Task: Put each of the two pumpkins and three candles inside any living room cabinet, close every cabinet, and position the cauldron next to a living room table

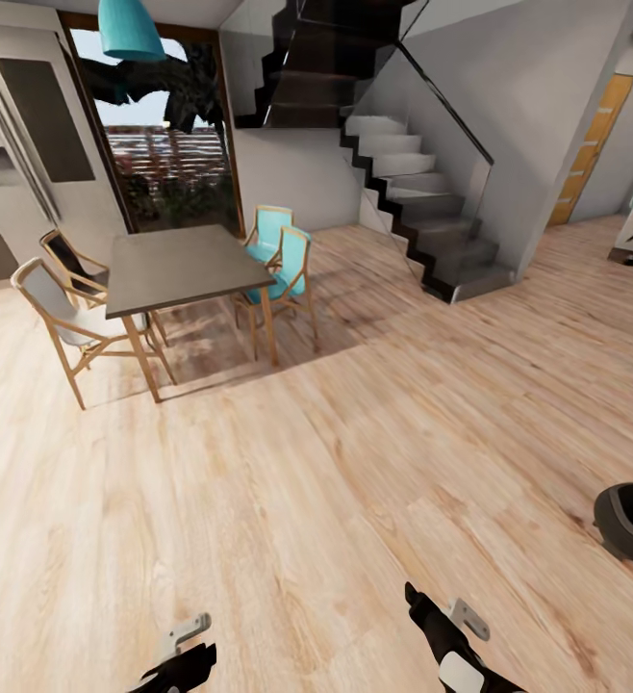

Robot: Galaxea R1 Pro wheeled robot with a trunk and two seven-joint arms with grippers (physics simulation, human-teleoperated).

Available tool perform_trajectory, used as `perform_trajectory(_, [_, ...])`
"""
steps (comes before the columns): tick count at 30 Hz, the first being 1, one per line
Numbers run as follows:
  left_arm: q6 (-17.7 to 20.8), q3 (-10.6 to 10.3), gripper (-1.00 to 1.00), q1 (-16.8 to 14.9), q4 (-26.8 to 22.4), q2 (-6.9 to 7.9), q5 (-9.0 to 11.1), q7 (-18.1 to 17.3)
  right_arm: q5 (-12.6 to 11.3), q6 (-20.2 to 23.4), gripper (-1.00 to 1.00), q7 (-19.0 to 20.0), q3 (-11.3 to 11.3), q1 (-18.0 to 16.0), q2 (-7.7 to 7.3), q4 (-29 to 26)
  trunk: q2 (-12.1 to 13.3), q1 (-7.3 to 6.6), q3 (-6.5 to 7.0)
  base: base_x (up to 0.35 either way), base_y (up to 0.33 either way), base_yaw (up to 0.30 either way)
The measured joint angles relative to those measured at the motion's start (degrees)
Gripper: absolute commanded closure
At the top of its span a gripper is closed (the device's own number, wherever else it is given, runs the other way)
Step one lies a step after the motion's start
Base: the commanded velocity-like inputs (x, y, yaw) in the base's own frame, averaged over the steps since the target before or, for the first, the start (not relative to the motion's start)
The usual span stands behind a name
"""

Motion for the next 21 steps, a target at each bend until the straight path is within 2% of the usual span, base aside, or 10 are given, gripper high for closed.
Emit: perform_trajectory(21, [-0.01, -0.01, -1.00, 0.00, 0.02, 0.08, 0.00, 0.00, 0.00, 0.03, -1.00, -0.02, 0.02, -0.01, -0.03, 0.07, 0.00, 0.00, 0.00, 0.315, 0.000, -0.269])
